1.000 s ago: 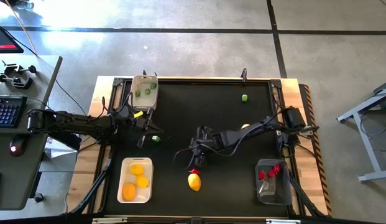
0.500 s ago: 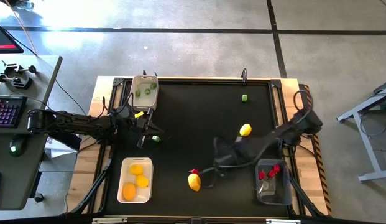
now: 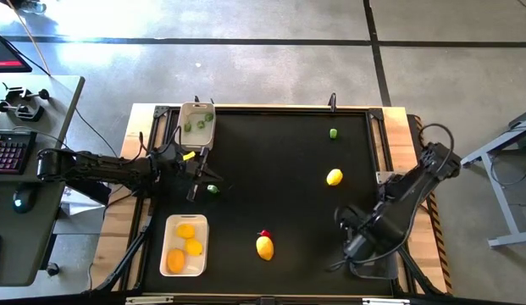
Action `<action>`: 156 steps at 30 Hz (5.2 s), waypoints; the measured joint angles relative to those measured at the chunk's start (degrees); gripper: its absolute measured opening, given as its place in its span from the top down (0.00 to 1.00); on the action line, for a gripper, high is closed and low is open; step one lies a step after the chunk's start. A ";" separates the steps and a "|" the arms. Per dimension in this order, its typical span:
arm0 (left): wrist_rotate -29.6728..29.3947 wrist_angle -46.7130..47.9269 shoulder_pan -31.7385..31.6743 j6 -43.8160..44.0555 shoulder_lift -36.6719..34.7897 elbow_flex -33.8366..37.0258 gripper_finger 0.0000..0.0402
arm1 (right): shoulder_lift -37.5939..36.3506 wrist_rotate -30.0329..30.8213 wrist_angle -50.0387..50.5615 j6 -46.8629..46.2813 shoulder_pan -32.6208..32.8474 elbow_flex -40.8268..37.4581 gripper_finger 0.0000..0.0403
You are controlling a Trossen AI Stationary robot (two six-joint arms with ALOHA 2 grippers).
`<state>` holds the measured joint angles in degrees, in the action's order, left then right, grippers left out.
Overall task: Sort produce into baskets
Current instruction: Put the red chili pepper into the black transparent bin, then put the yellow lemon into the white bin
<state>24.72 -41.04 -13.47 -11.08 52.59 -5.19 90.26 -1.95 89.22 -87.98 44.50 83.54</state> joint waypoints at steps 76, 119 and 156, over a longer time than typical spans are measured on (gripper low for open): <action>0.16 -0.79 0.02 2.46 0.01 -0.02 1.00 | 3.04 35.00 -33.58 -21.90 -37.00 -37.61 0.45; -1.03 4.31 1.50 2.76 0.01 -2.37 1.00 | 1.14 30.07 -56.36 25.59 -34.79 -33.07 0.52; -34.79 12.68 23.41 -35.57 25.86 -29.33 0.46 | 1.29 -0.72 -102.81 60.89 -39.71 -32.91 0.52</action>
<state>-10.07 -28.36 9.93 -46.65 78.45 -34.53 91.55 -2.67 -13.59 -27.09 4.80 50.63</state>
